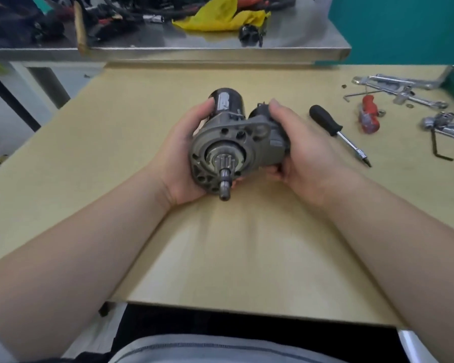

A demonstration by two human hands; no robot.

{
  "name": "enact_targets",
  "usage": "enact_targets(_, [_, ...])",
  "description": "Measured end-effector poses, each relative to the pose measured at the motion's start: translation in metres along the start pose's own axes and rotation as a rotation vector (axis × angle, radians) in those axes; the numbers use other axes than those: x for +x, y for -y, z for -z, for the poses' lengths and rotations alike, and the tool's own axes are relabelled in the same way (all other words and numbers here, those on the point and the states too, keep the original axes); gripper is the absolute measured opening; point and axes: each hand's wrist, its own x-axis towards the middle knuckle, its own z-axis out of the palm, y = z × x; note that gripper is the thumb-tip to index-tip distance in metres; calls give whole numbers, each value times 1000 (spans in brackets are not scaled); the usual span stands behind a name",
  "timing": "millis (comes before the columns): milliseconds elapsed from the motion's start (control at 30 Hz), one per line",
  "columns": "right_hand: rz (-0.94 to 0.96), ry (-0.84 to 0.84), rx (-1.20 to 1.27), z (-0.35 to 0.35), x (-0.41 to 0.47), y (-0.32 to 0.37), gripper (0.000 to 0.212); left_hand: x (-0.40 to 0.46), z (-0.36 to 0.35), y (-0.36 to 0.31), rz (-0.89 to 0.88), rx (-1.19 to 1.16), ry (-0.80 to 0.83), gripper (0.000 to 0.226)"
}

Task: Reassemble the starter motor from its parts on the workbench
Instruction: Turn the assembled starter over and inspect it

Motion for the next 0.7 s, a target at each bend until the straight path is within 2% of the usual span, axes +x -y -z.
enact_targets(133, [-63,38,34,3,2,0,46,2,-1,-1,-12,45,-41,62])
enact_targets(400, [-102,71,67,7,4,2,39,4,4,-3,36,77,-22,74])
enact_targets(700, [-100,66,122,10,7,2,34,7,7,-1,9,49,-56,64])
